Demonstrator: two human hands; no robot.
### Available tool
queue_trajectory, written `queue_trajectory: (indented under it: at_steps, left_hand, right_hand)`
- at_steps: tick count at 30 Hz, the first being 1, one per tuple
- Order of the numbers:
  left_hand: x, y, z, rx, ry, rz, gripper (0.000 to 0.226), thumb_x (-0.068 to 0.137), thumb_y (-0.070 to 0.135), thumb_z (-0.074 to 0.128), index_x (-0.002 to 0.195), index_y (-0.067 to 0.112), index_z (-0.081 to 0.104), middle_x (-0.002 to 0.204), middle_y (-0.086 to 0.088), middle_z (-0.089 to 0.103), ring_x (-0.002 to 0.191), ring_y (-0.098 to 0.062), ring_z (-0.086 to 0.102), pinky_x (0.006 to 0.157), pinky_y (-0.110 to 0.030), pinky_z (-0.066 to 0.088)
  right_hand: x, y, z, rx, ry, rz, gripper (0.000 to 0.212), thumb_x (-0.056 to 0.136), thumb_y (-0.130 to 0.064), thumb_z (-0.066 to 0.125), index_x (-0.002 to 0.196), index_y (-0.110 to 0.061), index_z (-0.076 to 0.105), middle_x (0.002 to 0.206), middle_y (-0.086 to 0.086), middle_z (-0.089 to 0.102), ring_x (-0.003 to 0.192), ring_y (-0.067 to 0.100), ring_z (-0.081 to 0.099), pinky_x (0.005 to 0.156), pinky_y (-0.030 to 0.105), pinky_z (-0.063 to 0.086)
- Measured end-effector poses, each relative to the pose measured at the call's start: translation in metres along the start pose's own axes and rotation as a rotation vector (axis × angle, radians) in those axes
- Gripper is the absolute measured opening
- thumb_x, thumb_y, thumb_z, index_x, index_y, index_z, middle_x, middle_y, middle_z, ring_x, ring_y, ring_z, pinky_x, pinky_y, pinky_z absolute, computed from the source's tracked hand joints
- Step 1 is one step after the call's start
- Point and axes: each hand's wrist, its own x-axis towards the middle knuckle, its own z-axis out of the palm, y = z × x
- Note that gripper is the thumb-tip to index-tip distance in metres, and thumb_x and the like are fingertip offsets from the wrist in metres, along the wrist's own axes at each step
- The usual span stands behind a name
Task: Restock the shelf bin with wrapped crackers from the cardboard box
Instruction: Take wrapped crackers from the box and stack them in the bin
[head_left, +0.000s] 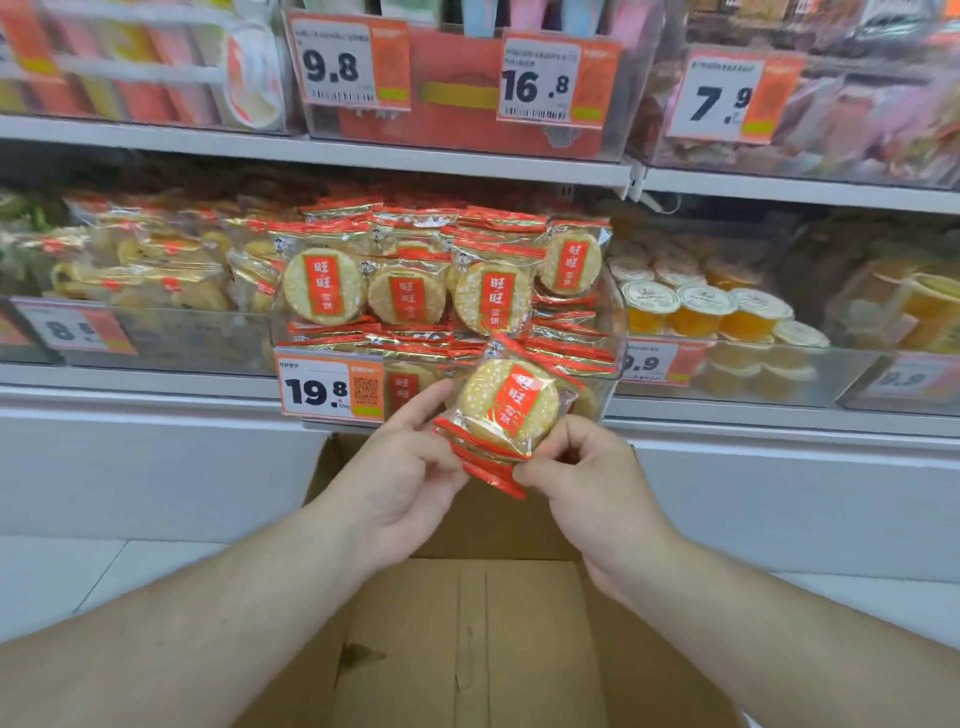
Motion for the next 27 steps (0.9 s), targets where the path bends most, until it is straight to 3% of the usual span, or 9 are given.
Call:
queue_trajectory:
  at_steps: [3,6,10,14,17,19,21,24,27]
  left_hand:
    - [0.002,0.007,0.002,-0.074,-0.113,-0.010,0.074,0.056,-0.008,0.041,0.128,-0.004,0.057,0.128,-0.023,0.061,0.110,-0.031,0.058,0.103,-0.038,0.043]
    - [0.004,0.007,0.001,0.061,-0.132,0.025,0.054,0.072,0.004,0.063,0.126,0.000,0.061,0.120,-0.016,0.066,0.101,-0.023,0.062,0.088,-0.032,0.051]
    - [0.010,0.002,0.001,0.158,0.018,0.109,0.061,0.061,-0.001,0.071,0.121,0.006,0.062,0.112,-0.016,0.070,0.090,-0.021,0.070,0.076,-0.032,0.054]
    - [0.012,0.008,-0.005,0.297,0.040,0.227,0.062,0.052,-0.006,0.081,0.109,0.014,0.066,0.106,-0.010,0.070,0.091,-0.020,0.067,0.069,-0.029,0.055]
    - [0.008,0.012,-0.008,0.564,-0.032,0.356,0.055,0.057,-0.008,0.083,0.102,0.021,0.069,0.098,0.003,0.072,0.094,-0.014,0.065,0.071,-0.027,0.055]
    - [0.005,0.015,-0.006,0.732,-0.100,0.417,0.055,0.063,-0.012,0.083,0.102,0.024,0.069,0.098,0.011,0.072,0.095,-0.008,0.065,0.074,-0.022,0.053]
    - [0.001,0.017,-0.004,0.854,-0.162,0.460,0.056,0.062,-0.006,0.086,0.102,0.029,0.068,0.101,0.017,0.071,0.095,-0.003,0.065,0.077,-0.019,0.052]
    - [-0.002,0.019,-0.001,0.942,-0.258,0.475,0.053,0.060,0.012,0.083,0.105,0.037,0.068,0.108,0.017,0.068,0.102,-0.005,0.064,0.080,-0.020,0.051]
    - [0.003,0.023,0.002,0.959,-0.272,0.477,0.057,0.060,0.016,0.082,0.110,0.038,0.064,0.108,0.016,0.068,0.099,-0.003,0.064,0.080,-0.023,0.051]
  right_hand:
    - [0.003,0.001,-0.002,-0.107,-0.005,-0.061,0.041,0.071,0.008,0.070,0.050,-0.023,0.053,0.052,-0.014,0.052,0.054,0.002,0.047,0.050,0.011,0.037]
    - [0.005,0.002,-0.004,-0.219,-0.015,-0.099,0.038,0.070,0.006,0.071,0.053,-0.024,0.056,0.051,-0.014,0.053,0.051,0.002,0.047,0.050,0.013,0.038]
    - [0.003,-0.002,-0.004,-0.256,-0.107,-0.003,0.029,0.069,0.004,0.071,0.057,-0.019,0.059,0.051,-0.012,0.056,0.050,0.005,0.048,0.050,0.016,0.039]
    - [0.010,-0.013,-0.014,-0.199,0.073,-0.010,0.019,0.052,-0.018,0.066,0.060,-0.020,0.050,0.051,-0.013,0.045,0.057,0.013,0.043,0.057,0.029,0.037]
    - [0.016,-0.024,-0.024,-0.234,0.078,-0.147,0.039,0.059,-0.022,0.076,0.087,-0.023,0.049,0.081,-0.009,0.052,0.070,0.011,0.046,0.065,0.029,0.042]
    - [0.017,-0.031,-0.032,-0.408,-0.080,-0.192,0.070,0.059,-0.033,0.081,0.121,-0.030,0.047,0.114,-0.010,0.052,0.098,0.005,0.052,0.081,0.019,0.045]
    - [0.016,-0.034,-0.035,-0.490,-0.271,-0.185,0.088,0.066,-0.033,0.087,0.140,-0.032,0.038,0.129,-0.013,0.050,0.114,0.000,0.052,0.094,0.018,0.044]
    - [0.013,-0.033,-0.036,-0.410,-0.357,-0.214,0.057,0.074,-0.011,0.084,0.116,-0.033,0.053,0.107,-0.011,0.067,0.096,-0.001,0.065,0.083,0.015,0.051]
    - [0.015,-0.034,-0.036,-0.359,-0.317,-0.194,0.039,0.078,-0.004,0.079,0.108,-0.021,0.061,0.099,0.001,0.074,0.093,0.014,0.070,0.085,0.031,0.057]
